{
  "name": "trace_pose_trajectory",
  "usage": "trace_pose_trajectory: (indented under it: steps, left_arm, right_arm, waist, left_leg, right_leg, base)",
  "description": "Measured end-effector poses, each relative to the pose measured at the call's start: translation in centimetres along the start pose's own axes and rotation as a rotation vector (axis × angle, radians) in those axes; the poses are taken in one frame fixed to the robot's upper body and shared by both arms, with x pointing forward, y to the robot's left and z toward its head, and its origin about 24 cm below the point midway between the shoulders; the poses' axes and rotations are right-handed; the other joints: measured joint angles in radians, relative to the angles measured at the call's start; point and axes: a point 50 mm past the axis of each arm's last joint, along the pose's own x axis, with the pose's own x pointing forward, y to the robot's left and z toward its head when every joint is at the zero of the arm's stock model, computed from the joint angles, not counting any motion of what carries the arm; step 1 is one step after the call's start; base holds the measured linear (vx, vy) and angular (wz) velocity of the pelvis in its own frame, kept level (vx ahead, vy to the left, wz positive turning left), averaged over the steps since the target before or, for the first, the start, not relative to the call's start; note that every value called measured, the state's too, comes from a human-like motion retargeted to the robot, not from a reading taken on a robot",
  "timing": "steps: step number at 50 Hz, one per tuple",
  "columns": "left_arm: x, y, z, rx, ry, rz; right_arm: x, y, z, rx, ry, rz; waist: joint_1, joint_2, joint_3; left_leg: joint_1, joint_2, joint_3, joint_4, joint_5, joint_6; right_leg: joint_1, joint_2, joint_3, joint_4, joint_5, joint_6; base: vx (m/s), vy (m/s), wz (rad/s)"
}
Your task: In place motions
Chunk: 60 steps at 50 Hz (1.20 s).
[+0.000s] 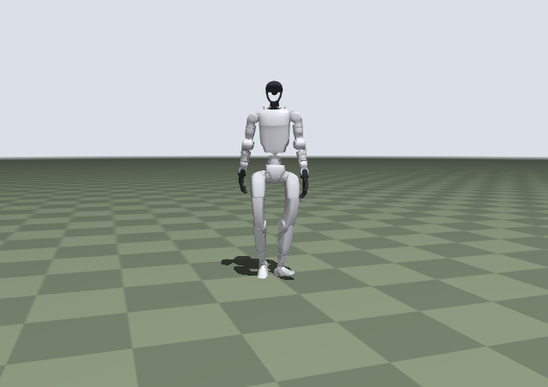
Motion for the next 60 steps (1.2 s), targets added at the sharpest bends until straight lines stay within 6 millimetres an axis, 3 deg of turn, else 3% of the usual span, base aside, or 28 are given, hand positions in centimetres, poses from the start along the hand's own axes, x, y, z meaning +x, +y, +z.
trace_pose_trajectory:
  steps: [2, 3, 5, 7, 10, 13, 17, 20, 25, 30, 32, 33, 34, 35, 37, 38, 40, 42, 43, 45, 48, 50, 55, 57, 58, 60]
  left_arm:
    - [-0.3, 0.8, -3.9, -0.046, 0.109, 0.032]
    - [-0.5, 1.2, -5.6, -0.060, 0.168, 0.045]
    - [-1.1, 2.0, -7.9, -0.067, 0.264, 0.060]
    - [-1.3, 2.3, -8.5, -0.103, 0.299, 0.084]
    - [-1.8, 2.7, -9.5, -0.190, 0.340, 0.055]
    - [-2.5, 2.6, -12.1, -0.215, 0.429, 0.051]
    - [-3.8, 3.2, -15.7, -0.243, 0.506, 0.075]
    - [-3.8, 2.8, -15.7, -0.256, 0.507, 0.057]
    - [-3.4, 2.5, -14.9, -0.243, 0.483, 0.050]
    - [-2.7, 2.5, -13.3, -0.215, 0.422, 0.054]
    - [-2.4, 2.6, -12.4, -0.199, 0.393, 0.063]
    - [-2.3, 2.6, -12.2, -0.193, 0.386, 0.062]
    - [-2.1, 2.3, -11.4, -0.191, 0.372, 0.052]
    - [-1.8, 2.0, -10.3, -0.191, 0.355, 0.036]
    - [-0.8, 1.3, -5.5, -0.171, 0.245, 0.020]
    - [-0.5, 1.4, -3.4, -0.145, 0.178, 0.023]
    - [-0.3, 1.9, 1.3, -0.077, 0.043, 0.012]
    - [-0.6, 2.6, 4.8, -0.004, -0.053, 0.001]
    - [-0.8, 2.9, 5.5, 0.014, -0.076, 0.010]
    - [-0.8, 3.4, 5.9, 0.040, -0.122, 0.081]
    - [-1.0, 3.2, 7.0, 0.077, -0.179, 0.099]
    - [-1.0, 3.0, 7.1, 0.087, -0.168, 0.071]
    - [-0.2, 1.6, 1.1, 0.026, -0.011, 0.022]
    - [-0.2, 1.3, -2.0, -0.014, 0.069, 0.007]
    - [-0.3, 1.3, -3.8, -0.033, 0.114, 0.005]
    - [-0.8, 1.7, -7.0, -0.067, 0.207, 0.010]
  right_arm:
    - [-0.5, 0.1, 2.3, -0.055, -0.069, -0.013]
    - [-0.8, 0.2, 3.5, -0.081, -0.102, -0.012]
    - [-2.1, 0.2, 7.0, -0.114, -0.200, 0.004]
    - [-4.4, -0.3, 11.7, -0.144, -0.353, -0.006]
    - [-9.1, -1.9, 18.0, -0.248, -0.580, -0.076]
    - [-12.0, -2.6, 20.8, -0.302, -0.734, -0.194]
    - [-13.5, -2.6, 21.8, -0.307, -0.874, -0.262]
    - [-14.0, -2.7, 22.2, -0.295, -0.912, -0.240]
    - [-10.8, -1.6, 19.7, -0.280, -0.789, -0.159]
    - [-5.3, -0.2, 13.5, -0.258, -0.524, -0.089]
    - [-3.3, -0.1, 10.1, -0.250, -0.389, -0.054]
    - [-2.4, -0.2, 8.1, -0.251, -0.314, -0.041]
    - [-1.8, -0.4, 6.6, -0.251, -0.247, -0.038]
    - [-1.4, -0.6, 5.3, -0.250, -0.184, -0.039]
    - [-1.3, -1.0, 4.7, -0.171, -0.144, -0.066]
    - [-1.2, -1.3, 4.0, -0.107, -0.131, -0.078]
    - [-1.0, -2.0, 2.6, -0.004, -0.105, -0.070]
    - [-0.7, -1.8, 1.2, 0.028, -0.033, -0.027]
    - [-0.6, -1.6, 0.5, 0.030, 0.002, -0.017]
    - [-0.1, -1.0, -1.7, 0.045, 0.075, -0.019]
    - [0.4, -0.1, -2.9, 0.088, 0.078, 0.000]
    - [0.4, 0.3, -2.4, 0.077, 0.061, 0.013]
    - [0.2, 0.5, -1.2, -0.004, 0.036, 0.008]
    - [-0.1, 0.3, 0.3, -0.046, -0.004, -0.009]
    - [-0.3, 0.2, 1.2, -0.071, -0.027, -0.019]
    - [-0.9, 0.3, 3.5, -0.130, -0.084, -0.028]
  waist:
    - [0.036, -0.021, -0.004]
    - [0.056, -0.035, -0.028]
    - [0.077, -0.052, -0.068]
    - [0.144, -0.061, 0.009]
    - [0.186, -0.099, 0.121]
    - [0.228, -0.125, 0.110]
    - [0.259, -0.153, 0.062]
    - [0.267, -0.162, 0.077]
    - [0.248, -0.125, 0.053]
    - [0.205, -0.067, 0.015]
    - [0.166, -0.040, 0.007]
    - [0.141, -0.021, -0.005]
    - [0.090, 0.005, -0.033]
    - [0.025, 0.035, -0.069]
    - [0.054, 0.033, -0.003]
    - [0.033, 0.032, 0.037]
    - [0.005, 0.033, 0.092]
    - [-0.040, 0.051, 0.109]
    - [-0.059, 0.057, 0.105]
    - [-0.076, 0.086, 0.038]
    - [-0.024, 0.072, 0.015]
    - [-0.002, 0.037, 0.036]
    - [0.040, 0.023, -0.012]
    - [0.051, 0.004, -0.021]
    - [0.064, -0.006, -0.022]
    - [0.088, -0.034, -0.047]
  left_leg:
    - [-0.020, -0.003, -0.003, 0.125, 0.013, 0.000]
    - [-0.063, 0.000, 0.027, 0.214, 0.074, 0.000]
    - [-0.280, 0.069, 0.015, 0.521, 0.260, -0.014]
    - [-0.459, 0.087, -0.068, 0.749, 0.385, 0.007]
    - [-0.611, 0.171, -0.035, 1.030, 0.240, 0.036]
    - [-0.817, 0.188, -0.010, 1.244, 0.165, 0.086]
    - [-1.010, 0.173, -0.021, 1.420, 0.121, 0.112]
    - [-1.004, 0.159, -0.002, 1.401, 0.118, 0.112]
    - [-0.739, 0.115, -0.037, 1.115, 0.128, 0.044]
    - [-0.260, -0.036, -0.139, 0.397, 0.292, -0.013]
    - [-0.084, -0.067, -0.130, 0.160, -0.017, 0.020]
    - [-0.021, -0.033, 0.002, 0.061, -0.019, 0.037]
    - [-0.022, -0.003, 0.020, 0.011, -0.001, 0.017]
    - [-0.056, 0.027, -0.020, -0.016, 0.027, -0.022]
    - [-0.119, 0.032, -0.071, -0.011, 0.079, -0.006]
    - [-0.098, 0.027, -0.078, -0.023, 0.087, -0.001]
    - [-0.071, 0.026, -0.061, -0.047, 0.104, -0.002]
    - [-0.075, 0.052, -0.055, -0.048, 0.110, -0.005]
    - [-0.080, 0.058, -0.064, -0.050, 0.114, -0.008]
    - [-0.131, 0.071, -0.077, -0.050, 0.123, -0.008]
    - [-0.111, 0.059, -0.053, -0.067, 0.132, -0.012]
    - [-0.061, 0.038, -0.013, -0.084, 0.135, -0.020]
    - [-0.023, 0.026, -0.005, -0.044, 0.093, -0.030]
    - [-0.025, 0.003, -0.029, 0.017, 0.068, -0.024]
    - [-0.021, 0.000, -0.019, 0.060, 0.066, -0.028]
    - [-0.066, 0.008, 0.054, 0.205, 0.162, -0.031]
  right_leg:
    - [0.136, -0.039, -0.109, -0.209, -0.135, -0.066]
    - [0.148, -0.052, -0.098, -0.279, -0.140, -0.094]
    - [0.122, -0.077, -0.120, -0.359, -0.103, -0.088]
    - [0.127, -0.067, -0.104, -0.384, -0.071, -0.093]
    - [0.154, -0.076, -0.147, -0.395, -0.047, -0.125]
    - [0.120, -0.112, -0.123, -0.380, -0.042, -0.127]
    - [0.076, -0.119, -0.112, -0.358, -0.044, -0.159]
    - [0.073, -0.135, -0.121, -0.350, -0.047, -0.156]
    - [0.113, -0.100, -0.153, -0.371, -0.059, -0.145]
    - [0.145, -0.050, -0.154, -0.304, -0.121, -0.125]
    - [0.145, -0.031, -0.165, -0.223, -0.113, -0.106]
    - [0.128, -0.021, -0.166, -0.168, -0.065, -0.091]
    - [0.060, -0.028, -0.188, -0.067, 0.021, -0.064]
    - [-0.034, -0.043, -0.220, 0.057, 0.126, -0.031]
    - [-0.268, -0.110, -0.097, 0.449, 0.193, 0.016]
    - [-0.332, -0.099, -0.054, 0.572, 0.180, 0.016]
    - [-0.440, -0.163, -0.045, 0.791, 0.112, -0.023]
    - [-0.554, -0.146, -0.009, 0.926, 0.070, -0.019]
    - [-0.590, -0.117, 0.012, 0.950, 0.061, -0.008]
    - [-0.687, -0.073, 0.052, 0.979, 0.036, 0.029]
    - [-0.634, -0.092, 0.048, 0.910, 0.026, -0.006]
    - [-0.519, -0.103, 0.048, 0.803, 0.031, -0.027]
    - [-0.138, -0.009, 0.045, 0.244, 0.091, -0.017]
    - [0.039, -0.006, -0.005, -0.027, -0.026, 0.001]
    - [0.113, -0.031, -0.089, -0.135, -0.105, -0.037]
    - [0.170, -0.059, -0.133, -0.297, -0.134, -0.096]
  base:
    - [0.16, -0.08, -0.46]
    - [0.01, -0.10, -0.15]
    - [-0.30, -0.15, 0.44]
    - [-0.55, -0.13, 0.11]
    - [-0.40, -0.04, -0.22]
    - [0.03, -0.01, -0.32]
    - [0.24, -0.02, -0.08]
    - [-0.04, 0.00, 0.14]
    - [0.14, -0.01, 0.24]
    - [0.28, -0.01, -0.07]
    - [0.35, 0.01, 0.21]
    - [0.30, 0.04, 0.61]
    - [0.16, 0.07, 1.11]
    - [-0.19, 0.11, 0.36]
    - [-0.48, 0.12, -0.56]
    - [-0.43, 0.13, 0.13]
    - [-0.27, 0.12, 0.51]
    - [-0.07, 0.03, 0.41]
    - [0.06, -0.01, 0.23]
    - [0.17, -0.04, -0.11]
    - [0.13, -0.04, -0.30]
    - [0.04, -0.02, -0.34]
    - [0.19, 0.00, -0.22]
    - [0.17, -0.01, 0.01]
    - [0.14, -0.02, -0.33]
    - [-0.05, -0.09, -0.19]
